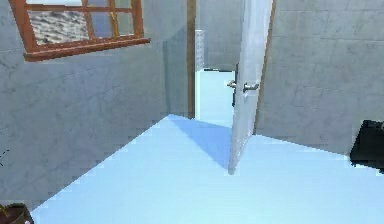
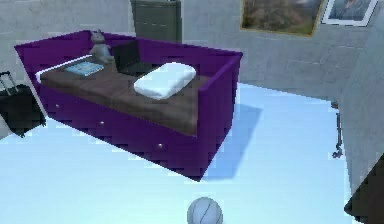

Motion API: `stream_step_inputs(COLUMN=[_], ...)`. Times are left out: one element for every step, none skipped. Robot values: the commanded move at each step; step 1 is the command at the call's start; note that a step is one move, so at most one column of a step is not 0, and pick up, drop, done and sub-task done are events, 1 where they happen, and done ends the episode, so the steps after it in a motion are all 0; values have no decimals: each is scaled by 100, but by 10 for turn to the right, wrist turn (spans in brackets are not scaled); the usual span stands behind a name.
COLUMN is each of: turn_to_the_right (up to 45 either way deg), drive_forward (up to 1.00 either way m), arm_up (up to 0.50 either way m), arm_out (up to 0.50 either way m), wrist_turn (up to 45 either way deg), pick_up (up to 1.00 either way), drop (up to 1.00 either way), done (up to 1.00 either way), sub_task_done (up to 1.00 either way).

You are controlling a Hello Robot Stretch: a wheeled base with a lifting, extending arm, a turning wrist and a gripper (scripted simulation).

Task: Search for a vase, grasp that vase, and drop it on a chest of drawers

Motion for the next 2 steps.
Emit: stream_step_inputs(turn_to_the_right=[0,30], drive_forward=[100,0], arm_up=[0,0], arm_out=[0,0], wrist_turn=[0,0], pick_up=[0,0], drop=[0,0], done=[0,0], sub_task_done=[0,0])
